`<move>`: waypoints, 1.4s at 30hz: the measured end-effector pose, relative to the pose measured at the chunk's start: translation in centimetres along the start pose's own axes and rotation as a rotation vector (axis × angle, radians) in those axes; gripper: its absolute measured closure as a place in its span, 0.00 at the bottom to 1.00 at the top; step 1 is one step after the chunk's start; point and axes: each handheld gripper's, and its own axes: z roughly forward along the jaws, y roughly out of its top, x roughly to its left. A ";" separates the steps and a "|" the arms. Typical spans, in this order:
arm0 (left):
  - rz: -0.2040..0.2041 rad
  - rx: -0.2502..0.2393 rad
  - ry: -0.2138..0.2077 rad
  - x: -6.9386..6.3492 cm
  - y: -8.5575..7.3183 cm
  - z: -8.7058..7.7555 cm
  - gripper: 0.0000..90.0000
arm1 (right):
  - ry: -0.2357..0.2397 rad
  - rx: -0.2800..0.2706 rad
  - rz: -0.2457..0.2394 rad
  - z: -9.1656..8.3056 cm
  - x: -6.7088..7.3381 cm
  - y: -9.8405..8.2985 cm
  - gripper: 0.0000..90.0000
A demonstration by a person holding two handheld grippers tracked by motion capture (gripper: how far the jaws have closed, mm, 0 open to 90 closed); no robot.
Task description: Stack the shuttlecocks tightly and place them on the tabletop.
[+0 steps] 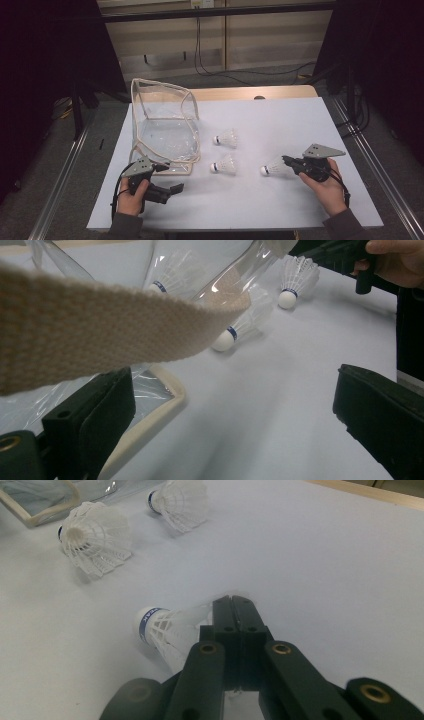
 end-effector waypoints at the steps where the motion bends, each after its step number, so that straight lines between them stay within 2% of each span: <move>1: -0.003 -0.001 0.000 0.0 0.0 0.0 0.04 | -0.001 -0.002 0.001 0.0 0.0 0.0 1.00; 27: 0.000 -0.001 -0.003 0.0 0.0 0.0 0.04 | -0.012 -0.017 0.037 -0.8 -0.4 0.1 0.96; 36: 0.001 -0.001 -0.003 0.0 0.1 0.0 0.04 | -0.033 -0.028 0.062 -1.3 -0.5 0.3 0.90; 42: 0.001 -0.001 -0.003 0.0 0.1 0.0 0.04 | -0.032 -0.040 0.056 -1.7 -0.2 0.7 0.88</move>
